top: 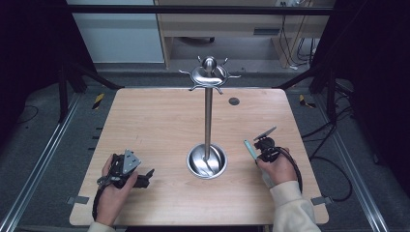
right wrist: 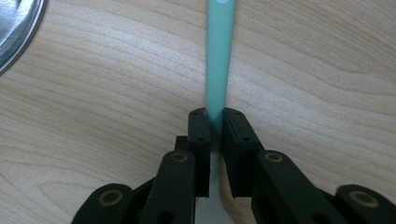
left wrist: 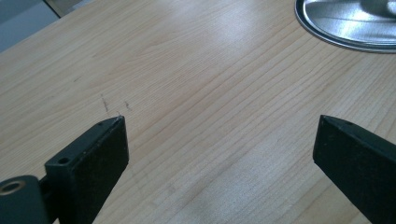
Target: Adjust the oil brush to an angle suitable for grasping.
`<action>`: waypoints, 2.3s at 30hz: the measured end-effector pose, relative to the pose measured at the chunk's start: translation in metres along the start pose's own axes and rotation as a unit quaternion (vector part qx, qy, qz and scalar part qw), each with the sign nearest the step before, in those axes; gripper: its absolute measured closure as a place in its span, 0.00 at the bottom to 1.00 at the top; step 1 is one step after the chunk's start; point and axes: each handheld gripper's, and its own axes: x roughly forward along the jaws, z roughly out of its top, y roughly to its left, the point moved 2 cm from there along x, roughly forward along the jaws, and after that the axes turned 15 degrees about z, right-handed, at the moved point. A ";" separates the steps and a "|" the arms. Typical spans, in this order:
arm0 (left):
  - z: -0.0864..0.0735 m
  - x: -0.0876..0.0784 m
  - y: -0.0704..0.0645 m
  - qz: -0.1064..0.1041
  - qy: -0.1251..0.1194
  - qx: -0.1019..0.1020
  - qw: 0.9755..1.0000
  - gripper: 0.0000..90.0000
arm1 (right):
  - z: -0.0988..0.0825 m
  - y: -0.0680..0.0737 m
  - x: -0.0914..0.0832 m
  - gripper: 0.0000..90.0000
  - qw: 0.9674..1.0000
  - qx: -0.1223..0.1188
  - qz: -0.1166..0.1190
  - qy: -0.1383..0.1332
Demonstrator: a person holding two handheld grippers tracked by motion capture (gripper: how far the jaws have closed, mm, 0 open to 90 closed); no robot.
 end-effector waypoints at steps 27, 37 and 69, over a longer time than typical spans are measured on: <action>0.000 0.000 0.000 0.000 0.000 0.000 1.000 0.03 | 0.004 0.006 -0.064 0.92 0.989 -0.041 0.016 -0.140; 0.000 0.000 0.000 0.002 0.000 -0.001 1.000 0.03 | 0.003 0.011 -0.096 0.92 0.977 -0.058 0.011 -0.205; 0.000 0.000 0.001 0.003 0.000 -0.001 1.000 0.03 | -0.002 0.024 -0.142 0.92 0.953 -0.075 0.017 -0.293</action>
